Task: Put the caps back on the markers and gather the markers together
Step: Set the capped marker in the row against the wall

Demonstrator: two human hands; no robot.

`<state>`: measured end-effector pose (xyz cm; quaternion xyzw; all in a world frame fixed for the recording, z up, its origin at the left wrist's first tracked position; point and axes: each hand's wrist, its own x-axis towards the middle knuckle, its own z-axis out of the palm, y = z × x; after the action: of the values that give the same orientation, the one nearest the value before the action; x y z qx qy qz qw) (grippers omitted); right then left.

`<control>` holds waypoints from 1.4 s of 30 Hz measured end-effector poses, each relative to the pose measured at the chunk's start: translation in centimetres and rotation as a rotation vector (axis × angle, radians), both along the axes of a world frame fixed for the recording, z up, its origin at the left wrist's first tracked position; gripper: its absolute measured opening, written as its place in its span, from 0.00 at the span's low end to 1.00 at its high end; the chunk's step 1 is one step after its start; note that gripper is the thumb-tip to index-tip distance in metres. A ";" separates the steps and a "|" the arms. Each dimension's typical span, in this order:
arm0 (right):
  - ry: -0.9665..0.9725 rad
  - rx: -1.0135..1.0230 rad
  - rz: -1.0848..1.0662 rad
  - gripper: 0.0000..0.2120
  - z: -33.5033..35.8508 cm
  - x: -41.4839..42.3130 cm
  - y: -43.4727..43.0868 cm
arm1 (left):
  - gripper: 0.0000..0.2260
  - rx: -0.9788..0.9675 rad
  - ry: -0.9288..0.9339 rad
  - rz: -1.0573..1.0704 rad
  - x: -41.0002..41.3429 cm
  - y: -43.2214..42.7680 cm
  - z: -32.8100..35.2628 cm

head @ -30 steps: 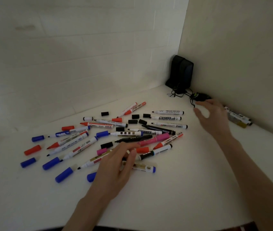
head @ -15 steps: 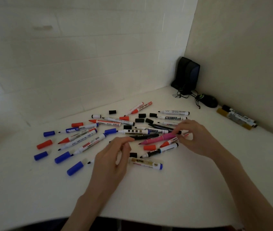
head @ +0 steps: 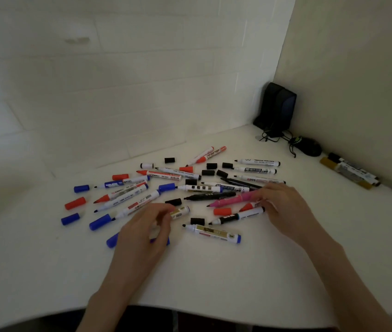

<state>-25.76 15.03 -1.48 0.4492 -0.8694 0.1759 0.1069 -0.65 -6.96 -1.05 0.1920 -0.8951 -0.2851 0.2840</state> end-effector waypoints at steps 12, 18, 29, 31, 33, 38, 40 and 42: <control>0.037 -0.062 -0.115 0.11 -0.8 -1.5 2.2 | 0.15 -0.342 -0.252 -0.215 -11.5 3.4 0.3; 0.050 -0.201 -0.154 0.10 -1.5 -1.6 2.1 | 0.15 -0.443 -0.346 -0.205 -12.6 3.3 0.5; 0.075 -0.392 0.037 0.11 0.0 0.9 1.0 | 0.09 0.256 0.006 -0.321 -9.1 2.7 1.8; 0.117 -0.418 0.087 0.11 0.5 1.7 0.4 | 0.09 0.378 0.080 -0.368 -7.9 2.3 2.0; 0.153 -0.431 0.115 0.11 0.8 2.6 -0.2 | 0.10 0.408 0.117 -0.369 -7.1 1.9 1.9; 0.222 -0.401 0.133 0.12 1.1 4.4 -1.5 | 0.10 0.347 0.078 -0.313 -6.6 1.2 1.5; 0.257 -0.384 0.130 0.13 1.4 4.7 -1.7 | 0.11 0.347 0.081 -0.296 -6.6 1.2 1.5; 0.295 -0.359 0.115 0.15 1.6 4.9 -1.9 | 0.13 0.359 0.079 -0.282 -6.6 1.3 1.5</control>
<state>-20.82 13.14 0.13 0.4925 -0.7721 0.2660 0.3010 -7.26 -5.68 0.44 0.1010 -0.8362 -0.4839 0.2373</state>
